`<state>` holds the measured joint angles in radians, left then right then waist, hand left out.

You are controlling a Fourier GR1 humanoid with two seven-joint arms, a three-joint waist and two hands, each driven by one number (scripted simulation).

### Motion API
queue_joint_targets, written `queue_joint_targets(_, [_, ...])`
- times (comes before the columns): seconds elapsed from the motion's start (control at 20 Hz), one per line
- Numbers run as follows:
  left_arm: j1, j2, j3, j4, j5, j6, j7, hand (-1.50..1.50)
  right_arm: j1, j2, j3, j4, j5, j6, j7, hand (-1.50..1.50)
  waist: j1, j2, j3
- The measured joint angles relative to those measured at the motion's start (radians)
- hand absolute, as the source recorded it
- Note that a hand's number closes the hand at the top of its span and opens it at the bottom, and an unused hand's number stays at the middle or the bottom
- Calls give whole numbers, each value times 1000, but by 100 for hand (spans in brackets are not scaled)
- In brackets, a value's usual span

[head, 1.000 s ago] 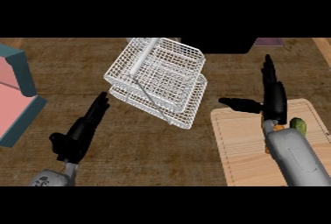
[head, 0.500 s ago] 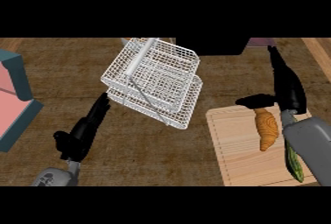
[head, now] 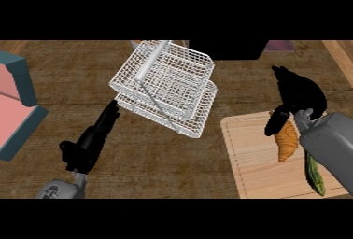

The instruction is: Pick the croissant from the cutting board and place it in the tiered basket

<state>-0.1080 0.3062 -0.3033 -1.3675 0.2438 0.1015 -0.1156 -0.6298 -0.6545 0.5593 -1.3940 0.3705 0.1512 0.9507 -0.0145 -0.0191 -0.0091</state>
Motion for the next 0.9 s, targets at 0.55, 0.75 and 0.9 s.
queue_joint_targets(0.55, [-19,-3,31,20,-2,-24,-8,0,-32,47,26,-181,-12,106,219,-150,4,12,7])
queue_joint_targets(0.75, [-12,-9,29,14,-8,-25,-11,0,-2,29,40,-154,31,112,227,-150,7,13,7])
queue_joint_targets(0.9, [-25,-11,41,27,-7,-28,-13,0,30,27,36,-126,44,114,233,-150,5,15,7])
